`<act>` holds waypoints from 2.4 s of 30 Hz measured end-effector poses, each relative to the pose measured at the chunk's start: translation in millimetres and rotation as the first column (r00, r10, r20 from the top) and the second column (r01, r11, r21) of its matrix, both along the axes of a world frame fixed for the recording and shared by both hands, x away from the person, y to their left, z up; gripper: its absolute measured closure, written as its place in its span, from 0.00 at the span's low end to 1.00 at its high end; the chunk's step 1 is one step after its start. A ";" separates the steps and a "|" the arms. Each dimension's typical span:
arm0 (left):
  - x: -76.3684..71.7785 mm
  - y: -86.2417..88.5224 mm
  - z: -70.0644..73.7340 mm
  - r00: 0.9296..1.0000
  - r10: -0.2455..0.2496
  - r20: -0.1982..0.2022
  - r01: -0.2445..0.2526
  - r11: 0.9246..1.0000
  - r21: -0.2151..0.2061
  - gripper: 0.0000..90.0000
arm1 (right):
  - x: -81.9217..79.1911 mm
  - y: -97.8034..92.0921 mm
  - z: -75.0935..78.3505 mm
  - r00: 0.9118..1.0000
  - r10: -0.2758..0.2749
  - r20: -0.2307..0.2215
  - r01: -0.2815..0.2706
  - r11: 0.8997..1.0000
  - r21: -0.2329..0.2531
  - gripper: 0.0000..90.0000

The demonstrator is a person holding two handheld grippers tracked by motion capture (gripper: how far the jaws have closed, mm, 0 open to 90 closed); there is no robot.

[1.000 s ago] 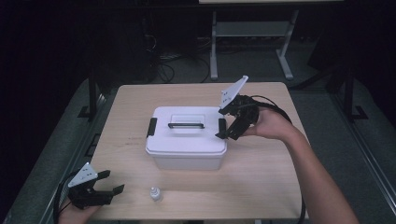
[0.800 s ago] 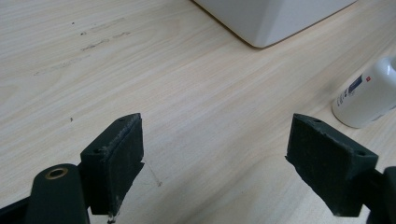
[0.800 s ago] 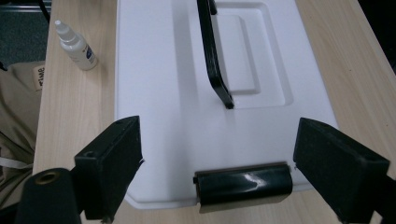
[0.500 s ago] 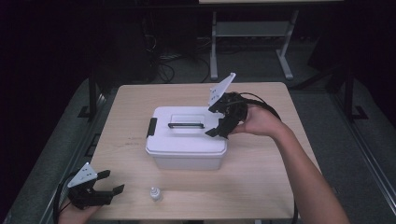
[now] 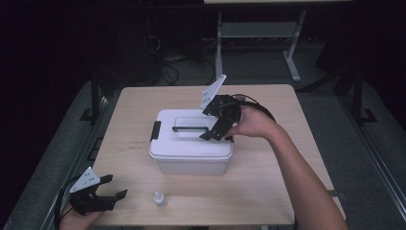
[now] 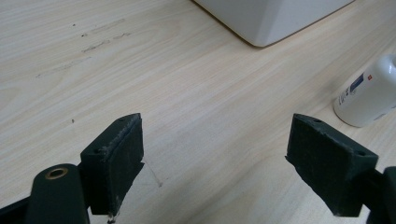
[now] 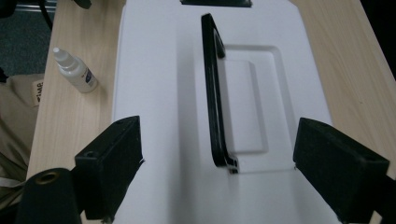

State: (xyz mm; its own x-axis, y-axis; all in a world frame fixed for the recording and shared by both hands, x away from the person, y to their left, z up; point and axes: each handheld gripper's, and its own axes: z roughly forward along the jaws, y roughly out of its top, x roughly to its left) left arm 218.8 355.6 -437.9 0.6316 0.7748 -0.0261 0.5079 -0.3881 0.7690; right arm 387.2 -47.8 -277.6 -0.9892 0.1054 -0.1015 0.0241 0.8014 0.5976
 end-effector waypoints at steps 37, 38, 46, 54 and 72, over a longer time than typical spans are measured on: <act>-1.5 2.6 1.4 1.000 -0.005 0.004 0.005 1.000 0.005 0.21 | 17.9 48.1 -17.1 0.996 0.069 -0.049 -0.072 0.995 -0.063 0.55; -1.6 2.7 1.4 1.000 -0.004 0.003 0.004 1.000 0.004 0.21 | 18.2 48.2 -17.6 0.996 0.068 -0.051 -0.072 0.995 -0.068 0.58; -1.4 2.6 1.1 1.000 -0.005 0.003 0.005 1.000 0.005 0.20 | 21.3 47.2 -20.1 0.997 0.053 -0.062 -0.059 0.993 -0.099 0.75; -1.4 2.3 0.6 1.000 -0.005 0.000 0.005 1.000 0.002 0.21 | 23.9 45.5 -19.0 0.998 0.034 -0.053 -0.039 0.994 -0.105 0.84; -2.1 3.7 1.3 1.000 -0.002 0.008 0.002 1.000 0.008 0.21 | 34.3 47.6 -15.6 0.997 0.046 -0.063 -0.053 0.992 -0.116 0.93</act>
State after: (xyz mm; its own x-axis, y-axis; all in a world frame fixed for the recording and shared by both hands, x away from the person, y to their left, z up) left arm 216.7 359.3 -436.7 0.6336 0.7735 -0.0143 0.5005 -0.3957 0.7700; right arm 421.5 -0.2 -293.2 -0.9976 0.0473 -0.0502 0.0160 0.8672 0.4976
